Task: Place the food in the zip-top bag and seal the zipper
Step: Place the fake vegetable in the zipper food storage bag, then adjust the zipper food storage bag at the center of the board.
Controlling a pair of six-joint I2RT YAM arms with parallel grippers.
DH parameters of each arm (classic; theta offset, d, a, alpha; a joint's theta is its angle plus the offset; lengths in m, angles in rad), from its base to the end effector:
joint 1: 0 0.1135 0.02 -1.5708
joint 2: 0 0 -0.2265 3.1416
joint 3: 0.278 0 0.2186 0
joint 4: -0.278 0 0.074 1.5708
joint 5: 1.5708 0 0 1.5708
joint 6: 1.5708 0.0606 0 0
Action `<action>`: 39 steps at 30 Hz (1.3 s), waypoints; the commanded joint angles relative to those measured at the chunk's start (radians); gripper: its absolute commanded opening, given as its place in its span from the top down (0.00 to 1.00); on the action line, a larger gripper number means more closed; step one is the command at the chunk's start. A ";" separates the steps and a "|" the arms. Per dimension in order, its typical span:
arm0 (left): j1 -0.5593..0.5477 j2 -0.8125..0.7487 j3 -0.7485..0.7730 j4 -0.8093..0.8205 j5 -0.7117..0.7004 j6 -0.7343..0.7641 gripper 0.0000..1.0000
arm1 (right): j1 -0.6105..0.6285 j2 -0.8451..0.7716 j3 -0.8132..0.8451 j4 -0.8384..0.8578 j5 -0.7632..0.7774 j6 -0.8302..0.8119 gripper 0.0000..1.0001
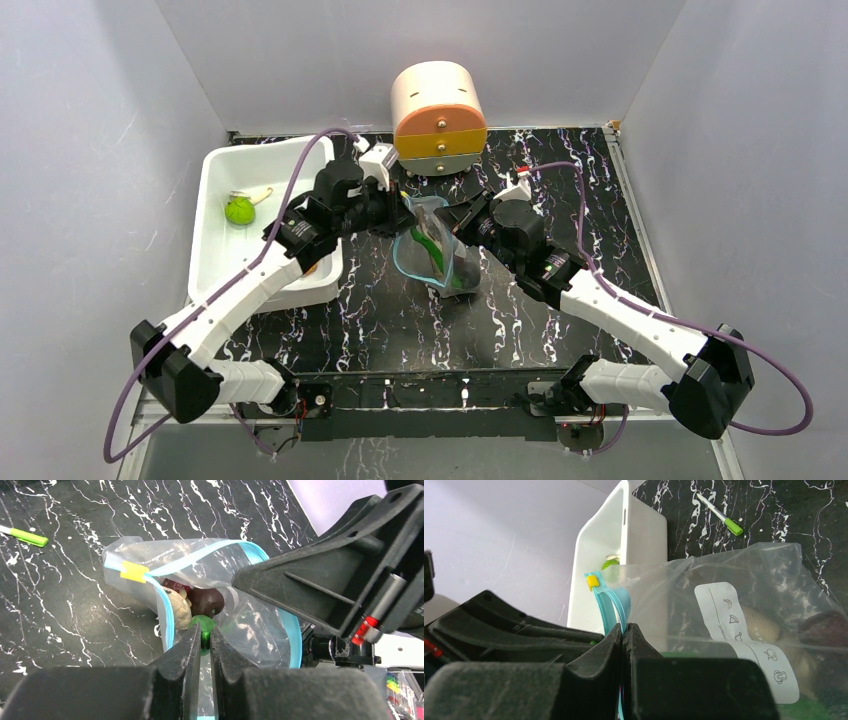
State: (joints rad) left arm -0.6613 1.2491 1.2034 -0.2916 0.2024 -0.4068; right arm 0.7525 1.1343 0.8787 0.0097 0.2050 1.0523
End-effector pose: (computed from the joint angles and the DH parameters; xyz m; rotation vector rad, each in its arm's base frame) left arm 0.2190 -0.1859 0.3346 0.3974 1.9692 -0.8983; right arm 0.2071 0.1770 0.2912 0.4450 1.9008 1.0672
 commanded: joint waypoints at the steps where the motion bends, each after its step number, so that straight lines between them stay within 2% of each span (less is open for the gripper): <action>1: -0.004 0.060 0.079 0.004 0.065 0.047 0.94 | 0.003 -0.016 0.019 0.058 -0.023 -0.005 1.00; 5: -0.004 0.107 0.096 0.014 0.076 0.070 0.95 | 0.003 -0.018 0.017 0.058 -0.047 -0.011 1.00; 9: -0.004 0.145 0.095 0.009 -0.005 0.086 0.94 | 0.003 -0.021 0.012 0.070 -0.076 -0.009 1.00; 12: -0.004 0.169 0.114 -0.017 -0.088 0.091 0.87 | 0.003 -0.028 0.012 0.065 -0.074 -0.016 1.00; 14: -0.004 0.185 0.145 -0.048 -0.114 0.087 0.78 | 0.003 -0.032 0.013 0.060 -0.063 -0.025 1.00; 17: -0.004 0.198 0.197 -0.104 -0.113 0.077 0.55 | 0.003 -0.037 0.012 0.050 -0.044 -0.034 1.00; 19: -0.004 0.189 0.230 -0.132 -0.056 0.063 0.42 | 0.003 -0.042 0.013 0.042 -0.032 -0.036 1.00; 20: -0.004 0.178 0.246 -0.140 -0.020 0.064 0.32 | 0.003 -0.041 0.016 0.039 -0.026 -0.036 1.00; 22: -0.004 0.146 0.264 -0.163 0.021 0.057 0.26 | 0.003 -0.039 0.027 0.016 -0.007 -0.036 1.00; 24: -0.004 0.124 0.281 -0.209 -0.006 0.057 0.25 | 0.002 -0.037 0.037 -0.003 0.015 -0.037 1.00; 27: -0.004 0.057 0.282 -0.320 -0.137 0.061 0.26 | 0.001 -0.038 0.040 -0.008 0.033 -0.036 1.00; 30: -0.003 0.011 0.250 -0.372 -0.219 0.053 0.30 | 0.001 -0.037 0.044 -0.005 0.035 -0.037 1.00; 35: -0.001 -0.006 0.202 -0.418 -0.231 -0.010 0.49 | 0.002 -0.032 0.043 0.006 0.033 -0.037 1.00; 39: -0.001 -0.035 0.144 -0.434 -0.199 -0.058 0.53 | 0.002 -0.031 0.051 -0.004 0.042 -0.042 1.00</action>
State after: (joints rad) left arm -0.6628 1.2346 1.4055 -0.6559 -0.0010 -0.4072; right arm 0.7517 1.1191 0.8787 -0.0280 0.2150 1.0233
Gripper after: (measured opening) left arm 0.478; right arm 0.009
